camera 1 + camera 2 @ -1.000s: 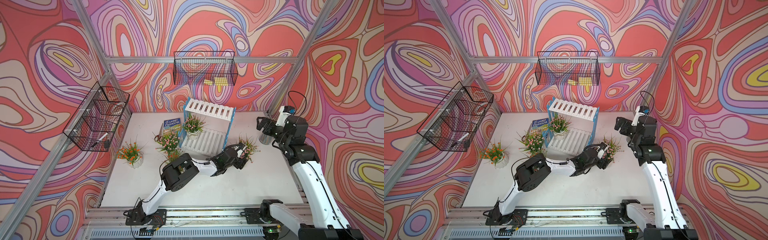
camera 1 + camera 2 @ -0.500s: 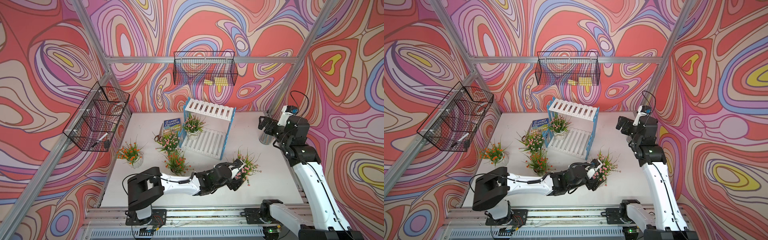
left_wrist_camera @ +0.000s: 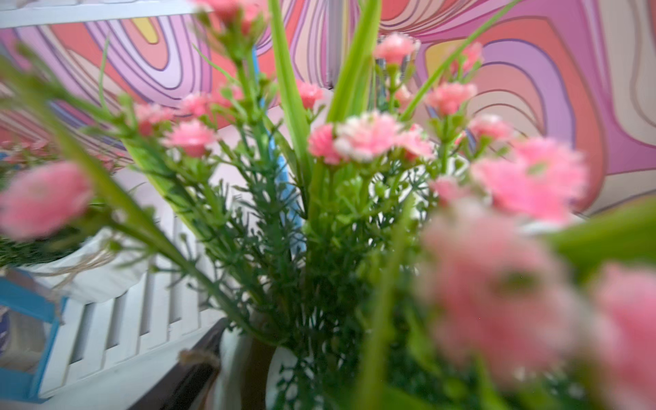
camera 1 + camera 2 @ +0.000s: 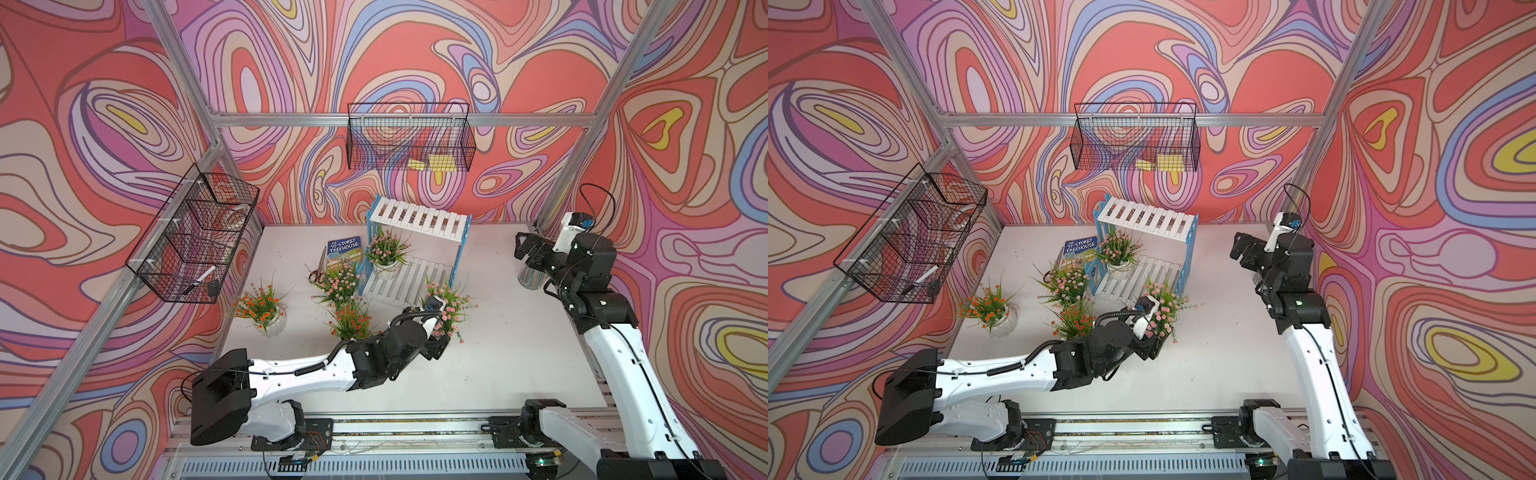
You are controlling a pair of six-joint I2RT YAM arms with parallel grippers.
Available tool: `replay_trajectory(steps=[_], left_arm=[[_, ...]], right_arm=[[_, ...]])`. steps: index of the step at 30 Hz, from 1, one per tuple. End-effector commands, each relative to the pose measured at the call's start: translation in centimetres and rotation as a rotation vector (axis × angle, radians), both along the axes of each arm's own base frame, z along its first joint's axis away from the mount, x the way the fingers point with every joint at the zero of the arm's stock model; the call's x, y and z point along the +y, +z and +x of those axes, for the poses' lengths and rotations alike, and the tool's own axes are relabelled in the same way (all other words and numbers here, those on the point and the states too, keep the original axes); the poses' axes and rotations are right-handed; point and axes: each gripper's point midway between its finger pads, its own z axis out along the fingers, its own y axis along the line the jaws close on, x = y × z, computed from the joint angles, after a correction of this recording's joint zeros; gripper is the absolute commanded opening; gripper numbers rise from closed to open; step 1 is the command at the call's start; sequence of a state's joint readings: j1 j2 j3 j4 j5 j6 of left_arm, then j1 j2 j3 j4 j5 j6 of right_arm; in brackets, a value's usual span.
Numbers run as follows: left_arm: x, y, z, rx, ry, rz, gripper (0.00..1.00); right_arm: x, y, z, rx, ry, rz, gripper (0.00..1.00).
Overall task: Place the baby's breath potted plants on the rack by color
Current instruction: Place the baby's breath potted plant on the rack.
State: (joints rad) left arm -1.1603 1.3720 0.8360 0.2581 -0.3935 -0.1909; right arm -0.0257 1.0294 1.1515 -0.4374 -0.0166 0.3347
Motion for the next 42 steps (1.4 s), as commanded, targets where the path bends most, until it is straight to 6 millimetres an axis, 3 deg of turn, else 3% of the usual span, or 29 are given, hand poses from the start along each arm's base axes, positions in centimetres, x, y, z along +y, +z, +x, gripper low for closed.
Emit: replay_trajectory(steps=[1, 11, 20, 31, 39, 42], left_arm=[[0.5, 2.8, 3.8, -0.070, 0.101, -0.068, 0.57], [0.5, 1.0, 12.3, -0.069, 0.215, -0.086, 0.57], [-1.5, -1.3, 17.4, -0.127, 0.228, -0.096, 0.56], [-5.1, -3.2, 20.9, -0.187, 0.172, -0.123, 0.56], [-5.4, -5.8, 22.9, -0.146, 0.176, -0.113, 0.56], [-5.7, -6.6, 23.1, -0.128, 0.177, -0.103, 0.61]], right_arm=[[-0.1, -0.1, 0.2, -0.007, 0.001, 0.004, 0.98], [-0.1, -0.6, 1.1, 0.011, 0.008, -0.012, 0.98], [0.0, -1.5, 1.8, 0.023, 0.019, -0.026, 0.98], [0.3, -2.7, 2.4, 0.035, 0.038, -0.032, 0.98], [0.8, -3.6, 3.0, 0.041, 0.062, -0.014, 0.98], [0.8, -3.6, 3.1, 0.038, 0.065, -0.013, 0.98]])
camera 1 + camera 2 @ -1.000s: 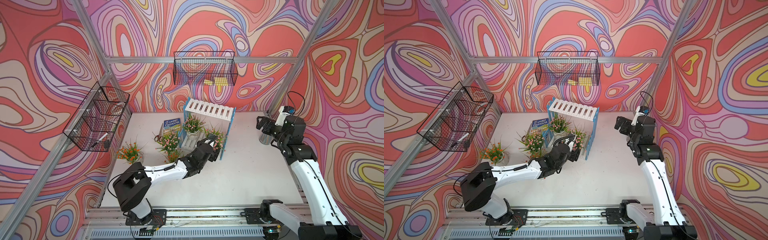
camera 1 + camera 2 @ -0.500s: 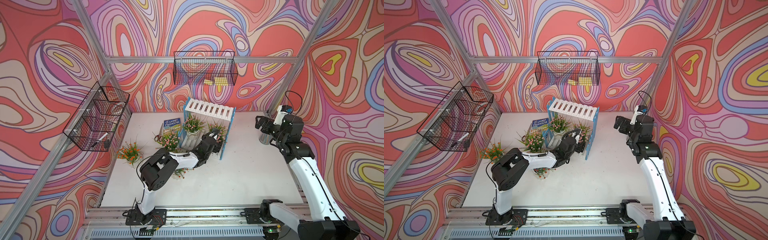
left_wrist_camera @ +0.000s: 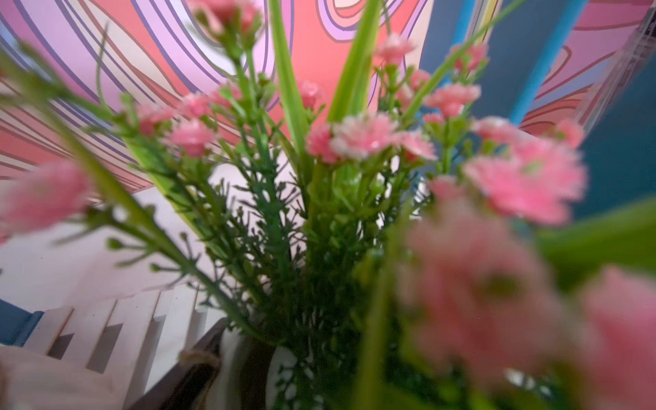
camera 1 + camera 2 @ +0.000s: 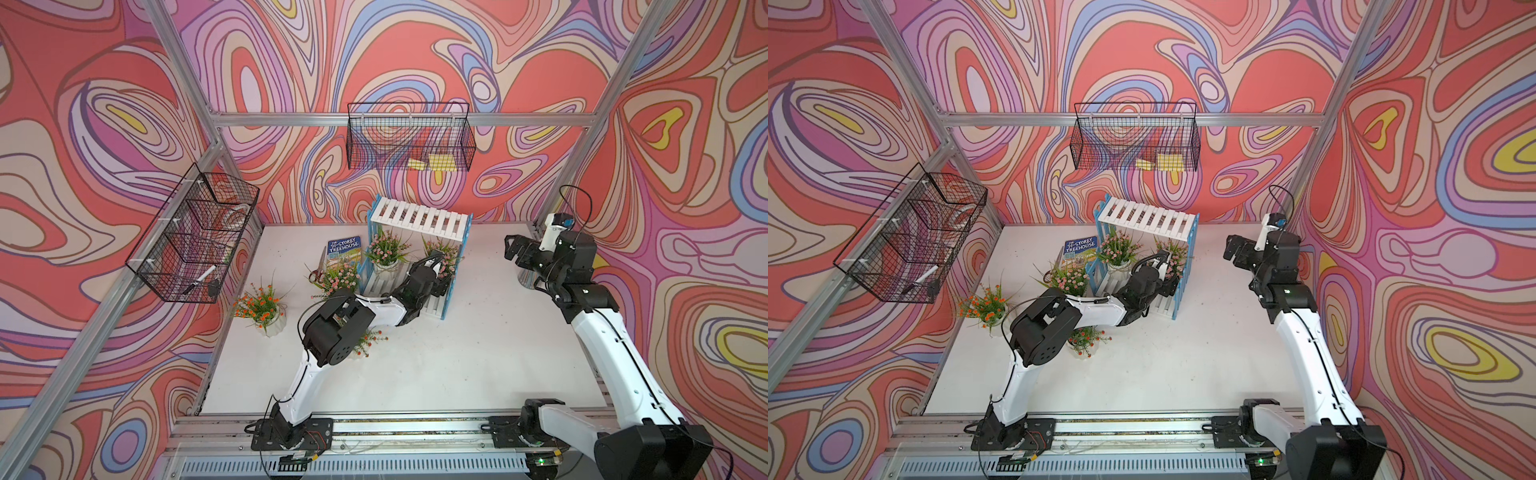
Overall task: Place the baby's breath potted plants on the rack by color
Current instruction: Place the baby's breath potted plant on the rack.
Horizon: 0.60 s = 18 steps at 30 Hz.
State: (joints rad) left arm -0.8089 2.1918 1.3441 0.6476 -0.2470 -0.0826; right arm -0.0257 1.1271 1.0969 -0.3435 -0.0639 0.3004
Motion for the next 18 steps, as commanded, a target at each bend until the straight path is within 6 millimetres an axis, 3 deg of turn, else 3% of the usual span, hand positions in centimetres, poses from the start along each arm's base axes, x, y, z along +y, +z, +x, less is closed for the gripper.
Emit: replay_trajectory(steps=[1, 5, 8, 18], left_arm=[[-0.8, 3.3, 1.1, -0.068, 0.000, -0.092, 0.65], [-0.8, 3.3, 0.8, -0.047, -0.002, -0.099, 0.87], [-0.7, 2.8, 0.6, 0.000, -0.005, -0.106, 0.98], [0.4, 1.7, -2.0, 0.169, 0.005, -0.160, 1.00]], right_arm=[[0.2, 0.1, 0.3, -0.018, 0.015, 0.005, 0.98], [0.4, -0.1, 0.3, -0.014, 0.026, 0.011, 0.98], [0.5, -0.1, 0.1, -0.014, 0.033, 0.012, 0.98], [0.9, 0.3, -0.6, -0.030, 0.049, 0.023, 0.98]])
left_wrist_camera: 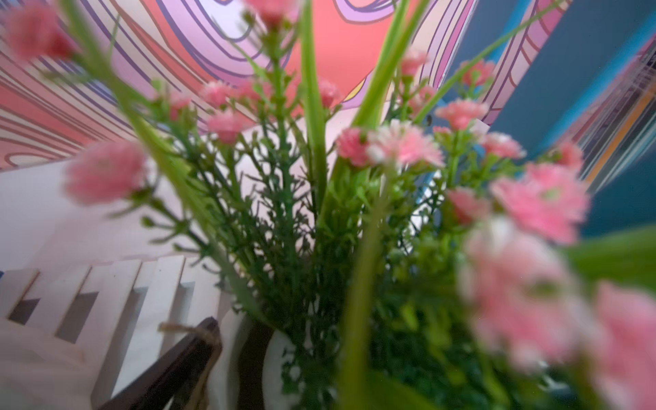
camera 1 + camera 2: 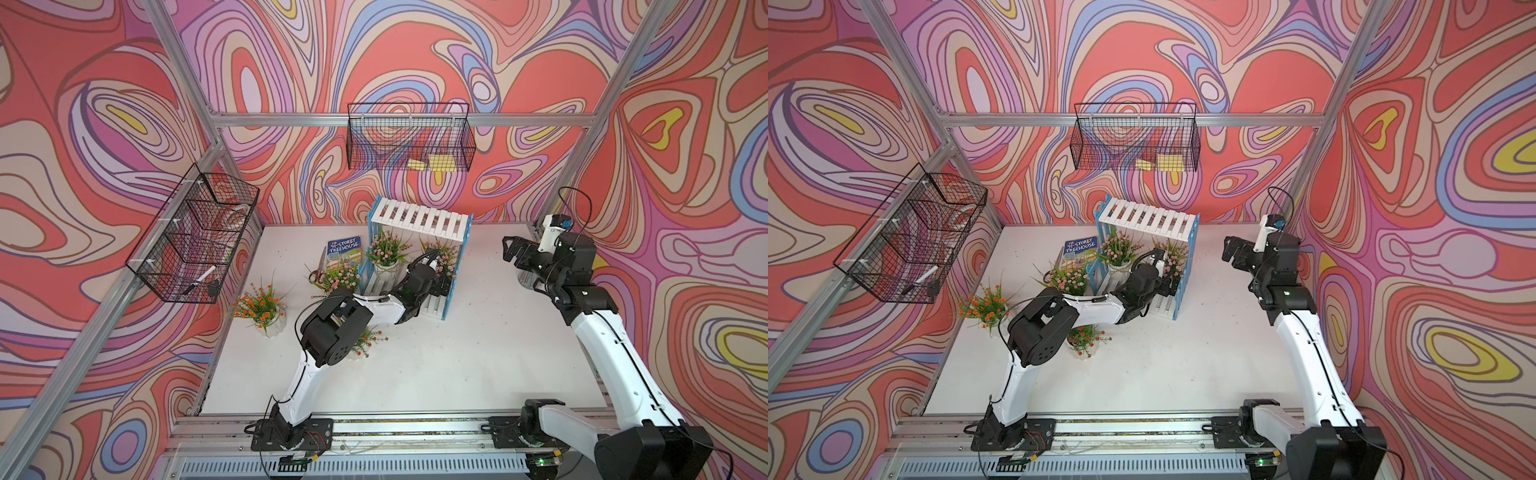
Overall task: Place the baby's breath potted plants on the rack by color
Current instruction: Place the baby's breath potted plant on the rack.
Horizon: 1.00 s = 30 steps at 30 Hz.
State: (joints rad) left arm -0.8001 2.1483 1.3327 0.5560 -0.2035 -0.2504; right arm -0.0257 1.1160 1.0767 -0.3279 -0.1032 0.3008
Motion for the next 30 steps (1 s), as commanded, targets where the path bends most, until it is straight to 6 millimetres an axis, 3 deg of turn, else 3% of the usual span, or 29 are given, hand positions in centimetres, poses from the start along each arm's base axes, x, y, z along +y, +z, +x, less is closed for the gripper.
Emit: replay_trajectory(steps=[1, 8, 11, 14, 19, 22, 24, 27, 30], left_arm=[[0.0, 2.1, -1.7, 0.034, -0.020, -0.065, 1.00], [0.6, 5.0, -4.7, -0.020, -0.099, -0.103, 1.00], [0.6, 6.3, -7.0, -0.027, -0.180, -0.103, 1.00], [1.7, 7.6, -10.3, -0.031, -0.242, -0.096, 1.00], [5.6, 11.6, -16.8, 0.001, -0.301, -0.070, 0.99], [10.2, 13.9, -19.6, 0.048, -0.232, -0.036, 0.98], [14.9, 15.3, -20.8, 0.067, -0.118, 0.001, 0.98], [21.4, 16.3, -22.8, 0.079, 0.026, 0.035, 0.99], [27.9, 15.6, -23.9, 0.139, 0.233, 0.080, 1.00]], right_arm=[[0.2, 0.4, -0.4, -0.025, 0.016, 0.014, 0.98], [0.7, 0.9, -0.9, -0.036, 0.034, 0.029, 0.98], [0.7, 1.3, -1.0, -0.042, 0.038, 0.030, 0.98], [0.9, 1.5, -1.0, -0.047, 0.045, 0.035, 0.98], [1.6, 1.2, -0.7, -0.043, 0.080, 0.064, 0.98], [2.2, 0.8, -0.4, -0.031, 0.111, 0.085, 0.98], [2.7, 0.7, -0.2, -0.033, 0.142, 0.098, 0.98], [3.6, 0.3, 0.1, -0.021, 0.193, 0.111, 0.98], [4.2, -0.1, 0.3, -0.012, 0.228, 0.120, 0.98]])
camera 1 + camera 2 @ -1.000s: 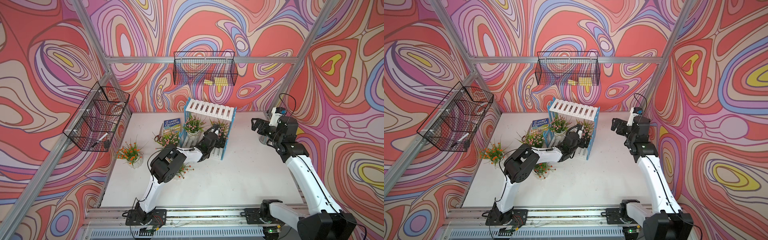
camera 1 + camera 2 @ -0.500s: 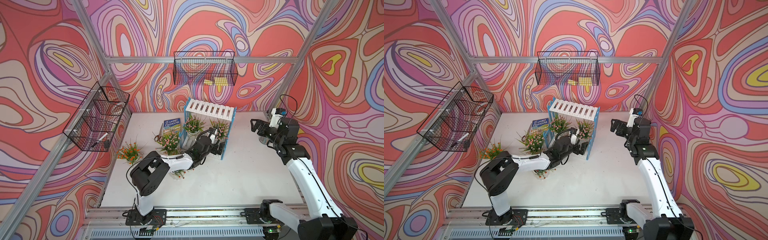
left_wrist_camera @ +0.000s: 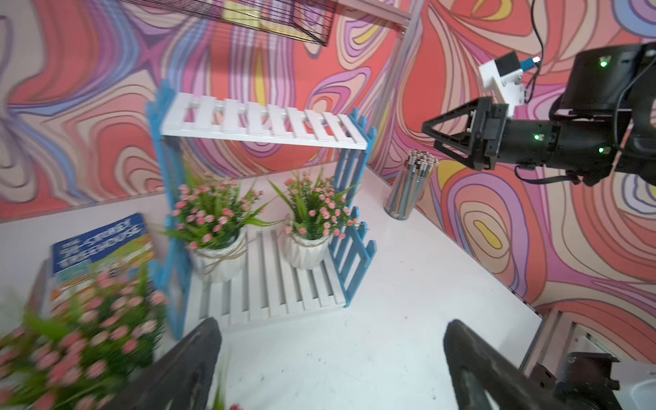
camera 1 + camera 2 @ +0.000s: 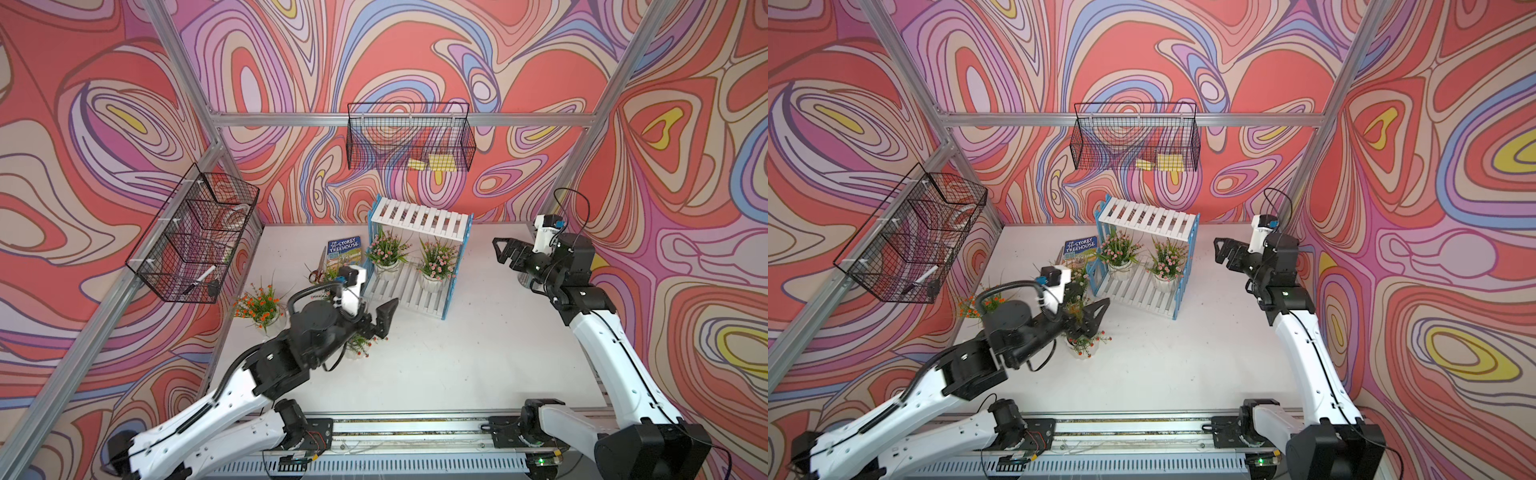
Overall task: Place the baby's breath potted plants on the rack by color
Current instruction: Place the baby's breath potted plant on the rack, then pick up the baby's breath potted plant from the center of the board.
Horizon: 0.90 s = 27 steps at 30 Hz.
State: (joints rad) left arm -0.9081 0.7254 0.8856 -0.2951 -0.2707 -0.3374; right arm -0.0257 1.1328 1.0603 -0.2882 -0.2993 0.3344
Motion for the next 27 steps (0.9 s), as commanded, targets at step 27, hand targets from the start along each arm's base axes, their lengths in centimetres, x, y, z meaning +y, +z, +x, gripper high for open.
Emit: replay_trajectory(steps=[27], left_arm=[[14.1, -22.7, 6.6, 0.783, 0.629, 0.328, 1.00]], right_arm=[[2.4, -0.5, 0.5, -0.016, 0.149, 0.011, 0.98]])
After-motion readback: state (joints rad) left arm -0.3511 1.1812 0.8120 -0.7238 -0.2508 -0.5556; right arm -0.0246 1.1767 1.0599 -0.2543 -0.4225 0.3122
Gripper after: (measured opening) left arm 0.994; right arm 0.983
